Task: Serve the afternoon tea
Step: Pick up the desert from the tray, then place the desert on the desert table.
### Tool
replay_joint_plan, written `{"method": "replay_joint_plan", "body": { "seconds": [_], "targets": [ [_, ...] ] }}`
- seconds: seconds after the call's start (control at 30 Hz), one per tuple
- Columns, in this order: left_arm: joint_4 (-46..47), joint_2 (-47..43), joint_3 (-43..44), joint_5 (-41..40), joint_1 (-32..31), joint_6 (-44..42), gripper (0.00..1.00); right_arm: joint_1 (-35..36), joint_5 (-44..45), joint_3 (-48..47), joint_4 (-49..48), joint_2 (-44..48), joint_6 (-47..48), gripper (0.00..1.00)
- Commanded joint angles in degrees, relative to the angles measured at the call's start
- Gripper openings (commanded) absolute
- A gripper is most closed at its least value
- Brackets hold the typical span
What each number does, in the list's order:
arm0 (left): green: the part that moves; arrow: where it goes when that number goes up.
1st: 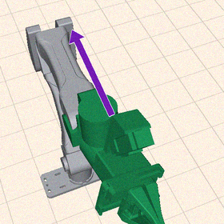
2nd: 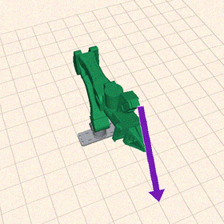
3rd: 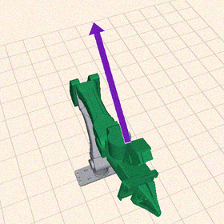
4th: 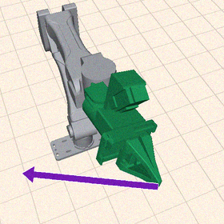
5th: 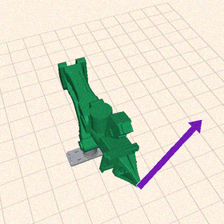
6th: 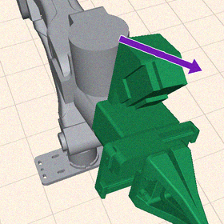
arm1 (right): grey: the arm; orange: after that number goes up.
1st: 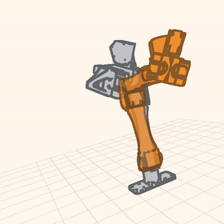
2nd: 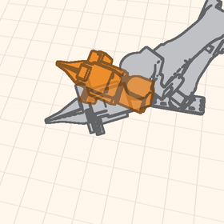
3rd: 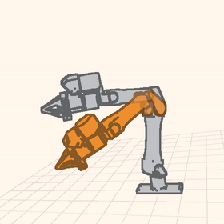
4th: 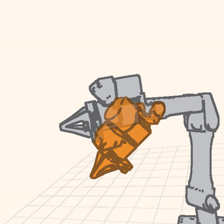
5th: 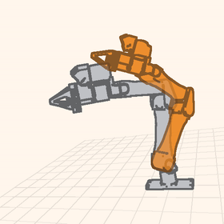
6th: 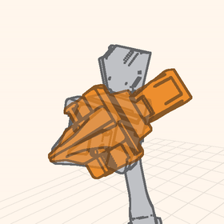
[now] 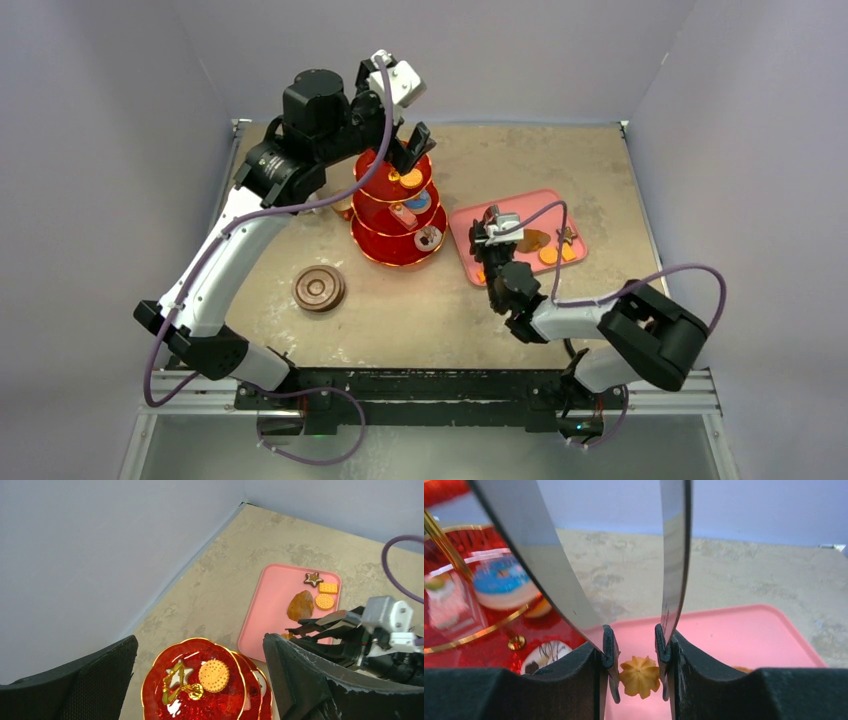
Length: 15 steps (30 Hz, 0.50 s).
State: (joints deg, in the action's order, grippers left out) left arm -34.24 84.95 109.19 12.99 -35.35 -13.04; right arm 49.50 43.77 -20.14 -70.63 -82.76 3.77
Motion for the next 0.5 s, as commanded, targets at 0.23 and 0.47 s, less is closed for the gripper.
{"method": "replay_joint_plan", "body": {
  "seconds": [0.23, 0.47],
  "targets": [
    [-0.57, 1.55, 4.30, 0.77, 8.41, 4.68, 0.96, 0.23, -5.83, -16.20, 10.30, 12.51, 7.52, 0.37],
    [-0.61, 0.30, 3.20, 0.71, 9.76, 5.04, 0.96, 0.25, -14.00, -29.94, 17.23, 11.13, 8.42, 0.38]
  ]
}}
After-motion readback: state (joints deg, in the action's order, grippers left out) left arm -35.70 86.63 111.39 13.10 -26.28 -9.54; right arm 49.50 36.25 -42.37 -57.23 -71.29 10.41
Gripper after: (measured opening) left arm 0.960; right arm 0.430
